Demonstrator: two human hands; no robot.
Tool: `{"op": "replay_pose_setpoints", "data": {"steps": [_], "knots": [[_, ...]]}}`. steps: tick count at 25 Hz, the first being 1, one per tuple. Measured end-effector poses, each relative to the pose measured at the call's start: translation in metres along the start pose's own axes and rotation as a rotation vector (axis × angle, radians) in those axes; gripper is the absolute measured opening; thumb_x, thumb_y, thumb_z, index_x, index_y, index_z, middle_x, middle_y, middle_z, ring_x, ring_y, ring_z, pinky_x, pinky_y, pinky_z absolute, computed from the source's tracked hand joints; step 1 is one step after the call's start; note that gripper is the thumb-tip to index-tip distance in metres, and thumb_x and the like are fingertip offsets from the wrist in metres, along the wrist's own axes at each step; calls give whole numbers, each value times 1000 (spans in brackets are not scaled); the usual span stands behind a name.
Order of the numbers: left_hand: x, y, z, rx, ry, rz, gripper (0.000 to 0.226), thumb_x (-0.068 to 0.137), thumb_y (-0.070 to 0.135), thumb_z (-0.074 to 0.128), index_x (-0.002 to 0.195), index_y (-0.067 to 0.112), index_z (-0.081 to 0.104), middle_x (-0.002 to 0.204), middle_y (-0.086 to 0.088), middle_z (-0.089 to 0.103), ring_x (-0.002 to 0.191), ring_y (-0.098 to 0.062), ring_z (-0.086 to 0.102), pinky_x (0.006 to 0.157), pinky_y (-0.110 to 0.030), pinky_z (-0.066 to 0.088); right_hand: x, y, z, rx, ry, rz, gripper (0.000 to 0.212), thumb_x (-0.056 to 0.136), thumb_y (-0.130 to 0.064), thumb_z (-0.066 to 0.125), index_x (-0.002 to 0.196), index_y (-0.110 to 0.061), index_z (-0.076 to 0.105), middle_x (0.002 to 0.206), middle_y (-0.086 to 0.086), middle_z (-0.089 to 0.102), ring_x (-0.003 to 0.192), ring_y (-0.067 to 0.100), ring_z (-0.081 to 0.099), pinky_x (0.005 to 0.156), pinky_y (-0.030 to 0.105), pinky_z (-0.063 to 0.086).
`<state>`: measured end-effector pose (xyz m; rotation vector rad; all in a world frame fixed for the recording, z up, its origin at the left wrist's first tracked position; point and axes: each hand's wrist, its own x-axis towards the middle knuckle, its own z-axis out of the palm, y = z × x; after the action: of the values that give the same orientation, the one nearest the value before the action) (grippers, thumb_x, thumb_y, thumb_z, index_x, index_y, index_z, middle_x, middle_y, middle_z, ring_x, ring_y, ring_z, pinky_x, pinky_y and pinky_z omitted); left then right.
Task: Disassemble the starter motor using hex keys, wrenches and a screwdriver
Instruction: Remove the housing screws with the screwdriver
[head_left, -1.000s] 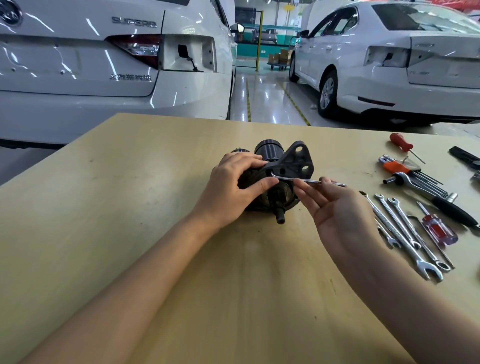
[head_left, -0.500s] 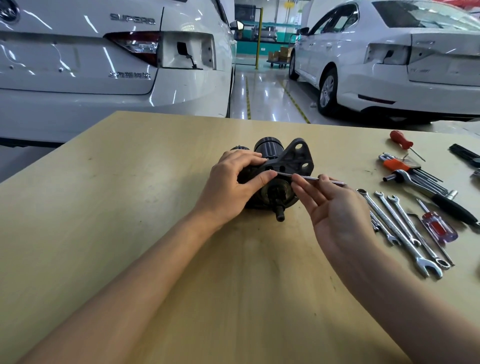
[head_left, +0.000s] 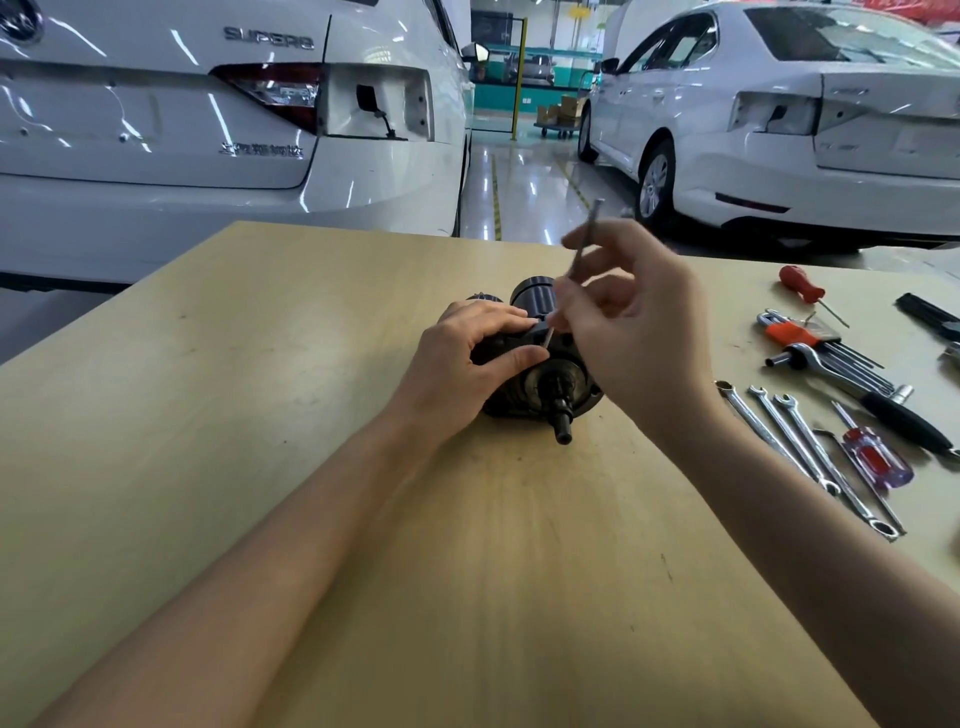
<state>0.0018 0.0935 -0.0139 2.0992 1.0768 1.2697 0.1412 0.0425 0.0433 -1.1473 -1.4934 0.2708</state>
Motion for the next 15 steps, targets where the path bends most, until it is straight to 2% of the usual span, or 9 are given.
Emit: {"op": "replay_pose_setpoints", "data": {"steps": [3, 5, 6, 8, 9, 10, 12, 14, 15], "knots": [[-1, 0, 0, 14, -2, 36, 24, 83, 16, 70, 106, 9, 71, 109, 5, 67, 112, -10, 49, 98, -21, 36, 3, -8, 11, -320, -102, -229, 26, 82, 2, 60, 106, -10, 65, 84, 0, 63, 69, 19, 62, 67, 39, 53], [-2, 0, -1, 3, -20, 54, 13, 82, 8, 70, 94, 13, 70, 92, 18, 61, 98, -2, 50, 87, -18, 38, 2, -13, 16, -431, -173, -333, 28, 82, 3, 57, 106, -6, 66, 89, 6, 63, 72, 25, 60, 66, 40, 51], [-2, -1, -4, 4, -33, 48, 17, 79, 4, 71, 86, 19, 68, 85, 24, 57, 89, 5, 50, 80, -16, 38, 1, -14, 18, -483, -238, -365, 28, 81, 4, 56, 106, -4, 66, 91, 8, 63, 74, 29, 60, 65, 41, 50], [-1, -5, -15, -132, -53, -32, 29, 73, -2, 72, 80, 25, 65, 79, 20, 63, 78, 10, 56, 72, -14, 41, -2, -14, 24, -631, -390, -418, 31, 80, 3, 54, 108, -7, 65, 99, 8, 60, 80, 33, 60, 67, 42, 50], [1, -10, -22, -317, -44, -95, 32, 72, -6, 70, 89, 21, 69, 87, 14, 69, 84, 6, 61, 73, -16, 46, -5, -14, 28, -692, -443, -451, 32, 80, 2, 53, 108, -9, 64, 103, 7, 59, 84, 31, 60, 67, 39, 49], [2, -17, -30, -540, -8, -187, 37, 74, -11, 65, 104, 11, 69, 99, 3, 72, 94, -5, 65, 79, -19, 50, -8, -13, 31, -731, -473, -487, 32, 80, 1, 52, 107, -9, 64, 105, 6, 58, 88, 30, 59, 67, 37, 48], [5, -26, -41, -855, 114, -409, 38, 84, -12, 55, 122, -5, 59, 107, -12, 70, 101, -21, 67, 89, -28, 53, -15, -7, 32, -756, -507, -573, 28, 81, 2, 51, 104, -8, 64, 104, 7, 57, 92, 26, 56, 69, 35, 47], [7, -27, -37, -783, 215, -480, 25, 90, -4, 54, 112, -2, 64, 103, -13, 70, 98, -22, 67, 95, -35, 51, -24, 2, 27, -651, -467, -625, 23, 84, 5, 51, 101, -3, 65, 97, 10, 58, 88, 26, 56, 70, 35, 49], [8, -23, -31, -664, 239, -434, 21, 90, -3, 55, 104, 4, 68, 99, -10, 71, 94, -17, 67, 94, -33, 50, -29, 7, 21, -502, -364, -590, 18, 87, 4, 53, 98, -2, 65, 92, 10, 60, 84, 25, 57, 70, 35, 50]]}}
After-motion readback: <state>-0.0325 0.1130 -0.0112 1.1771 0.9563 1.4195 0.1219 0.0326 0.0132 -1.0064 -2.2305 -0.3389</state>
